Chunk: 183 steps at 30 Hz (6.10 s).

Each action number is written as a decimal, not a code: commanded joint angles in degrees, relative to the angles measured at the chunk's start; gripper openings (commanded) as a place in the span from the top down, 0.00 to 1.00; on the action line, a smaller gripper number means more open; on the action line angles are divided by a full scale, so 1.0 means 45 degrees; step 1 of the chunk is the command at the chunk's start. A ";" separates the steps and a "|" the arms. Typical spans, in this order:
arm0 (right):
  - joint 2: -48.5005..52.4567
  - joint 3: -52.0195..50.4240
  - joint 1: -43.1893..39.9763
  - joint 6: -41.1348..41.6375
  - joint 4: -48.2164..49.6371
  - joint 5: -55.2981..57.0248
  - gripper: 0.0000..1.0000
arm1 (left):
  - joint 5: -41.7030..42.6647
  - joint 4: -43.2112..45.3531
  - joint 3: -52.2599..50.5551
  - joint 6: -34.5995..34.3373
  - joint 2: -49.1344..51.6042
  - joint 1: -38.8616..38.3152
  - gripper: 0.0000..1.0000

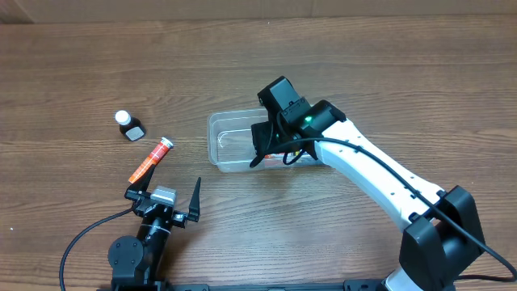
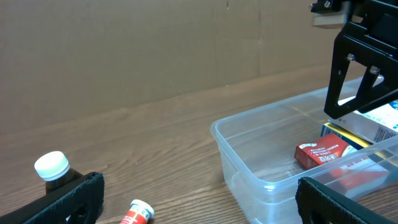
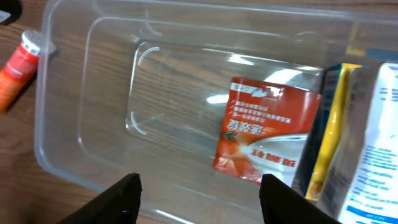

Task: Pack container
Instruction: 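Carry the red packet into the container and release it, then withdraw the right gripper to the right side, then reach the left gripper to the orange-white tube and grasp it, then lift the orange tube with the left gripper toward the container, then lower the orange tube into the container's left end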

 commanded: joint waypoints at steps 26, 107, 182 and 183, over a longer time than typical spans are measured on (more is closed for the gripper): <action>-0.2885 0.3351 -1.0540 0.0690 -0.5663 0.3662 0.00 | -0.0588 -0.0010 -0.0044 0.0869 -0.0107 0.0136 0.00; -0.2885 0.3347 -1.0540 0.0690 -0.5659 0.3653 0.00 | -0.2701 -0.5503 1.1142 -0.1384 2.1566 0.2453 0.59; -0.2885 0.3347 -1.0540 0.0690 -0.5659 0.3653 0.00 | -0.4080 -0.3152 1.5970 0.8859 2.3620 -0.7072 0.96; -0.2885 0.3347 -1.0540 0.0690 -0.5659 0.3653 0.00 | -0.4095 -0.3152 1.5970 0.8864 2.3620 -0.7121 0.96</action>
